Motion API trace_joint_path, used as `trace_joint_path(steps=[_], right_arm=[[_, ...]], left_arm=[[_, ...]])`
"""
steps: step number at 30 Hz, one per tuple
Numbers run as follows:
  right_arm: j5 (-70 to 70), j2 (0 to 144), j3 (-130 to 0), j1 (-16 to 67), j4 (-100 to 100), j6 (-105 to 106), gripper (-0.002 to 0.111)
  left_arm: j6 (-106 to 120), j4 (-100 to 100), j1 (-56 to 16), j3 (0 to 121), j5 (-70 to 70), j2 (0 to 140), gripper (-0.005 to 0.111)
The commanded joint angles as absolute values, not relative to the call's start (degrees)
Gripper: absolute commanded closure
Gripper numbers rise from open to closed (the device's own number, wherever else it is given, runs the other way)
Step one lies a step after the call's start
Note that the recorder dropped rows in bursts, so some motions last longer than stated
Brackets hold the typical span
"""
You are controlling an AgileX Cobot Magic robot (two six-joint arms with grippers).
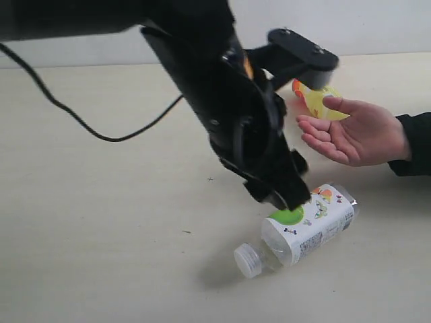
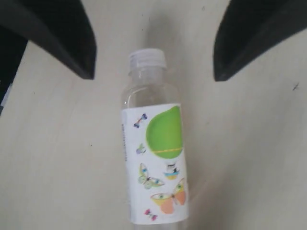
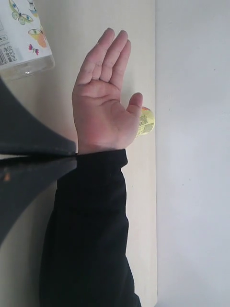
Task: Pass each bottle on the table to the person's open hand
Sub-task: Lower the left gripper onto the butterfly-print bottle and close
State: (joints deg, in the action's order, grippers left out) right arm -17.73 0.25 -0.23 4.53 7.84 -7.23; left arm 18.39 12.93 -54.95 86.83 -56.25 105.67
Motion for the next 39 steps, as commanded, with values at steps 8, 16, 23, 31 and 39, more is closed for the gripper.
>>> trace_joint_path(steps=[8,16,23,31,39], right_arm=[[-17.59,0.00,0.00,4.18,7.95,-7.25,0.108],[-17.59,0.00,0.00,4.18,7.95,-7.25,0.108],[-17.59,0.00,0.00,4.18,7.95,-7.25,0.108],[-17.59,0.00,0.00,4.18,7.95,-7.25,0.108],[-17.59,0.00,0.00,4.18,7.95,-7.25,0.108]], left_arm=[[18.33,10.60,-58.27,99.19,-57.19,119.77,0.023],[16.36,7.76,-58.27,99.89,-52.29,123.51,0.020],[15.59,7.21,-58.27,99.89,-51.52,125.91,0.020],[15.23,7.00,-58.27,99.89,-51.52,128.91,0.021],[14.71,7.22,-58.27,99.89,-54.53,128.92,0.071]])
